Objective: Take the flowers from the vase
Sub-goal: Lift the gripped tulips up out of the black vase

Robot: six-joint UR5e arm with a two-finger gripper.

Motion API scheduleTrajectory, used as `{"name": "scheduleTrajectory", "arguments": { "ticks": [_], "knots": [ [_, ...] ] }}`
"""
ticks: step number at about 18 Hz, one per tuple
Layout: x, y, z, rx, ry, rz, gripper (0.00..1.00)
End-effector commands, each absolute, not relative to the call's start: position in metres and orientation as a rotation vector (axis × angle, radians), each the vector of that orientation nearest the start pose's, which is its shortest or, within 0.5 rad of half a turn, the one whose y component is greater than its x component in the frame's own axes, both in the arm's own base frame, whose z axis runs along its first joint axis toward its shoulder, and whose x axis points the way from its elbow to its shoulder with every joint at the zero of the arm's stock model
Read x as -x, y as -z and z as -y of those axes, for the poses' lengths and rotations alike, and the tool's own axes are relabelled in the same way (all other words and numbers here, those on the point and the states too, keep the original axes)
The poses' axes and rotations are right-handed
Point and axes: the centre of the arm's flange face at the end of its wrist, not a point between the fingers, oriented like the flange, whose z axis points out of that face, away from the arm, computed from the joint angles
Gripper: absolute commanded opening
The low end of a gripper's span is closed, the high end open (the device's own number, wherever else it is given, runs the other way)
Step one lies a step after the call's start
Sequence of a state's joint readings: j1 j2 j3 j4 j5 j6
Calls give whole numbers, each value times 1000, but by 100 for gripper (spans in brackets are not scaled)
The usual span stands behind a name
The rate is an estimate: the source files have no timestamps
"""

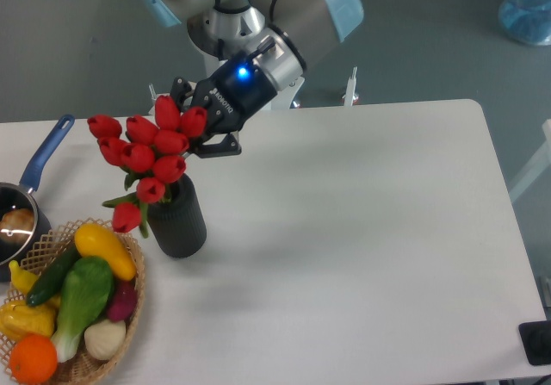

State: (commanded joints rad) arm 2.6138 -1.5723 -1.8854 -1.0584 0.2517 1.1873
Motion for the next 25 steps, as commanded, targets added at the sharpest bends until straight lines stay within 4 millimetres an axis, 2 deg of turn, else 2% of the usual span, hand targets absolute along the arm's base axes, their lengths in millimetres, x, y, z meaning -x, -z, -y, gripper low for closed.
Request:
{"name": "scheduleTrajectory", "arguments": {
  "ticks": [6,13,17,18,20,22,24,25],
  "knots": [
    [317,-495,-429,1745,486,-196,1],
    [330,-503,-418,1719,484,-155,2],
    [344,-510,-405,1734,419,-150,5],
    [353,-516,-397,1769,360,-146,6],
    [362,-528,-382,1945,188,-135,5],
    [371,-524,-377,2110,62,-122,5],
    [375,-520,-375,2180,14,-115,6],
    [379,-516,-373,2192,8,-111,9]
  ]
}}
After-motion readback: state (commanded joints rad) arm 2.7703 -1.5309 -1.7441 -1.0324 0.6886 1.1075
